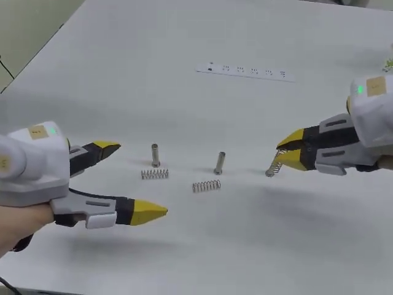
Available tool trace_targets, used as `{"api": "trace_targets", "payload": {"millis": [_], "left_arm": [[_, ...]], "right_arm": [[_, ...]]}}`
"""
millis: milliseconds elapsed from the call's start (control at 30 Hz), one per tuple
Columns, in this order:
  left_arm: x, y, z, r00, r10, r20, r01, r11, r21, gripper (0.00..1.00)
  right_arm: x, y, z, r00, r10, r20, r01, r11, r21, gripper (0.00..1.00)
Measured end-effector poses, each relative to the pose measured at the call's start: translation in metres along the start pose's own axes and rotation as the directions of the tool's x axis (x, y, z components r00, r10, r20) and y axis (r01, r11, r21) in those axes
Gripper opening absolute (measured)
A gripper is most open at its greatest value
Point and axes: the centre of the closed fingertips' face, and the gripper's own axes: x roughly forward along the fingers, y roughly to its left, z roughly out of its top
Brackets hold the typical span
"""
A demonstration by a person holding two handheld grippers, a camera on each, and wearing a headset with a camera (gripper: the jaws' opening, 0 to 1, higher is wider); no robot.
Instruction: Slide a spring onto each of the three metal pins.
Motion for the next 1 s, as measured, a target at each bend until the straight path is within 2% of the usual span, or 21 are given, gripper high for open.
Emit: {"api": "trace_targets", "payload": {"millis": [200,400,600,667,1000], "left_arm": [[-0.001,0.001,0.002,0.9999,0.001,0.014,-0.001,1.0,-0.015,0.98],[-0.003,0.002,0.001,0.9999,0.006,0.011,-0.006,1.0,-0.014,0.98],[-0.004,0.003,0.0,0.9999,0.01,0.011,-0.01,1.0,-0.021,0.98],[-0.005,0.002,0.001,0.9997,0.007,0.022,-0.007,0.999,-0.032,0.98],[-0.006,0.003,0.002,0.9997,0.011,0.021,-0.01,1.0,-0.021,0.98]], "right_arm": [[-0.006,-0.023,-0.002,0.9987,-0.05,0.01,0.049,0.998,0.035,0.07],[-0.004,-0.033,-0.007,0.998,-0.063,0.006,0.062,0.996,0.06,0.07],[-0.001,-0.036,-0.009,0.9978,-0.066,0.007,0.065,0.994,0.083,0.07],[0.0,-0.037,-0.01,0.9976,-0.069,0.005,0.068,0.994,0.086,0.07],[0.008,-0.037,-0.016,0.9981,-0.061,-0.006,0.062,0.992,0.111,0.07]]}}
